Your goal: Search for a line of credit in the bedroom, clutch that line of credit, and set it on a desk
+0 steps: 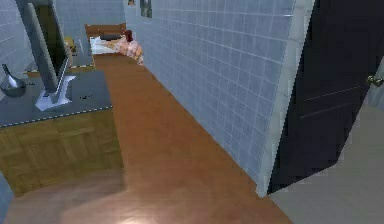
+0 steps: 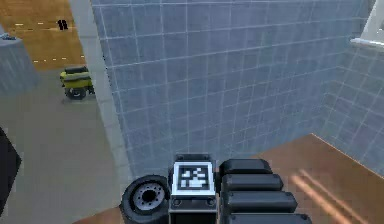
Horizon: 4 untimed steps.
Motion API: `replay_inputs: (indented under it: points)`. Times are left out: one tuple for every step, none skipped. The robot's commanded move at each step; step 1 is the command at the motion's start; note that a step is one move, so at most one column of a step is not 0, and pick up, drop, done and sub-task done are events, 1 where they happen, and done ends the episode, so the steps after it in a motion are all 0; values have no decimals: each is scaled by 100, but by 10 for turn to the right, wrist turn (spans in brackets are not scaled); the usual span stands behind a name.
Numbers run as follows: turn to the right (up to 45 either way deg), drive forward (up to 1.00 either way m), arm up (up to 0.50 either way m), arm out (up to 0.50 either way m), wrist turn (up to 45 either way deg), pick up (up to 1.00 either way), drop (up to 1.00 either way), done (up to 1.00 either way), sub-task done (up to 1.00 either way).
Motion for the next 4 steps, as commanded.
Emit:
replay_inputs:
  points:
    - [0, 100, 0, 0, 0, 0, 0, 0, 0]
    - [0, 45, 0, 0, 0, 0, 0, 0, 0]
    - [-270, 0, 0, 0, 0, 0, 0, 0, 0]
    - [0, 100, 0, 0, 0, 0, 0, 0, 0]
